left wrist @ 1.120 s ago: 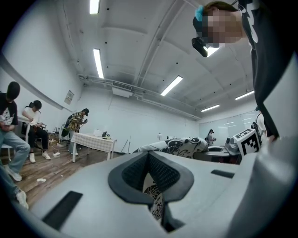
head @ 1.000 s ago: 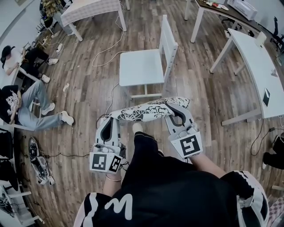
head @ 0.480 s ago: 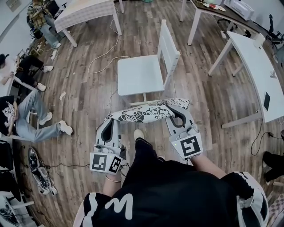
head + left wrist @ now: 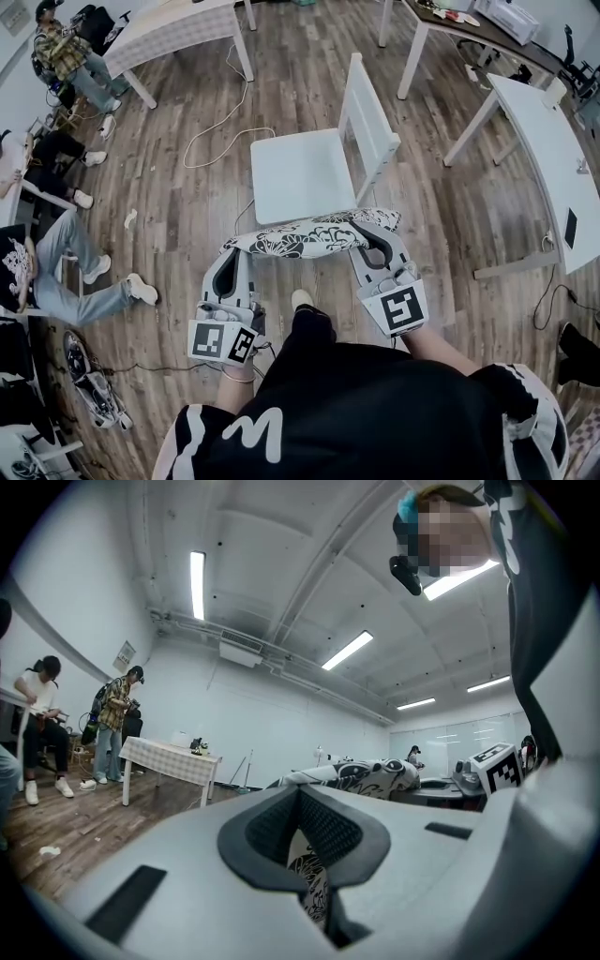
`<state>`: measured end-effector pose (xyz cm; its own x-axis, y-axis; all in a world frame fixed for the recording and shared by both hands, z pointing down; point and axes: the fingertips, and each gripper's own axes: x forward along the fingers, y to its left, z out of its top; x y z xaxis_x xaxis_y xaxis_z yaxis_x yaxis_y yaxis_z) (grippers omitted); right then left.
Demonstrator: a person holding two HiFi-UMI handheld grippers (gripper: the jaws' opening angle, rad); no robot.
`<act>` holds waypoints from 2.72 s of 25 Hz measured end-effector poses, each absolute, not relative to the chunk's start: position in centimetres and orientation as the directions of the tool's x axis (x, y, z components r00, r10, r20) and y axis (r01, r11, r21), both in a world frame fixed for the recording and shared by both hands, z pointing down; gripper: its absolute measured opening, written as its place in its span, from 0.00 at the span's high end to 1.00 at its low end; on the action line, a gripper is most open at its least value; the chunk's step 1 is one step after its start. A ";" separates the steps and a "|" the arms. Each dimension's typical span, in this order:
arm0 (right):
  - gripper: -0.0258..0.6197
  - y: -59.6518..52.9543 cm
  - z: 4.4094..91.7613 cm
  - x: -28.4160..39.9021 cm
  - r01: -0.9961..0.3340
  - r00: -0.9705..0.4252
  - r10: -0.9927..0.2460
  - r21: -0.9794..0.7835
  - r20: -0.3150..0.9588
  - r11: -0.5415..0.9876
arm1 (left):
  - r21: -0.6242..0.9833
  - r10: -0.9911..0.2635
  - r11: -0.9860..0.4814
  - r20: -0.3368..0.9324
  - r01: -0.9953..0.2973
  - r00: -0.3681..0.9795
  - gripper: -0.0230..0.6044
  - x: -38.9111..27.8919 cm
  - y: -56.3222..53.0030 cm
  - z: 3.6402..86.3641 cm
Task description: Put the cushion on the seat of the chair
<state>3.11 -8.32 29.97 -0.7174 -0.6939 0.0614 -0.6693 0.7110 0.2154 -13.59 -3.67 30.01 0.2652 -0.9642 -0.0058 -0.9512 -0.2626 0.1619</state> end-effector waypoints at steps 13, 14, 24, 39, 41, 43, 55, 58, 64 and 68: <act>0.91 -14.5 30.6 -0.7 -0.701 -0.687 -0.723 0.196 0.072 0.686 | 0.167 -0.950 -0.306 0.002 -0.937 0.311 0.96 -17.7 -10.7 30.4; 0.91 -15.1 30.6 -1.1 -0.705 -0.683 -0.726 0.193 0.074 0.683 | 0.169 -0.949 -0.311 0.004 -0.935 0.316 0.96 -18.1 -11.3 30.5; 0.91 -18.1 30.5 -3.8 -0.737 -0.656 -0.753 0.174 0.050 0.653 | 0.163 -0.938 -0.341 -0.001 -0.926 0.346 0.96 -20.8 -14.2 30.7; 0.91 -17.7 32.0 -5.2 -0.724 -0.669 -0.738 0.144 0.086 0.674 | 0.209 -0.942 -0.320 0.030 -0.924 0.333 0.96 -22.2 -13.7 32.5; 0.91 -17.9 32.3 -5.0 -0.722 -0.672 -0.734 0.135 0.102 0.679 | 0.214 -0.943 -0.317 0.036 -0.924 0.332 0.96 -22.1 -13.8 32.6; 0.91 -18.3 32.7 -4.9 -0.717 -0.677 -0.728 0.126 0.111 0.686 | 0.216 -0.944 -0.312 0.042 -0.925 0.328 0.96 -22.0 -14.2 32.8; 0.91 -23.8 33.3 -4.0 -0.726 -0.666 -0.734 0.107 0.135 0.679 | 0.245 -0.951 -0.258 0.105 -0.935 0.290 0.96 -21.0 -15.1 34.8; 0.91 -25.5 33.5 -4.1 -0.728 -0.663 -0.736 0.111 0.134 0.676 | 0.242 -0.956 -0.224 0.132 -0.944 0.260 0.96 -21.3 -14.6 35.7; 0.91 -29.6 34.4 -4.5 -0.726 -0.664 -0.736 0.126 0.129 0.676 | 0.231 -0.965 -0.168 0.161 -0.958 0.208 0.96 -22.0 -14.1 36.4; 0.91 -32.0 35.3 -5.5 -0.719 -0.670 -0.732 0.139 0.125 0.681 | 0.233 -0.969 -0.119 0.184 -0.965 0.163 0.96 -23.0 -13.2 37.0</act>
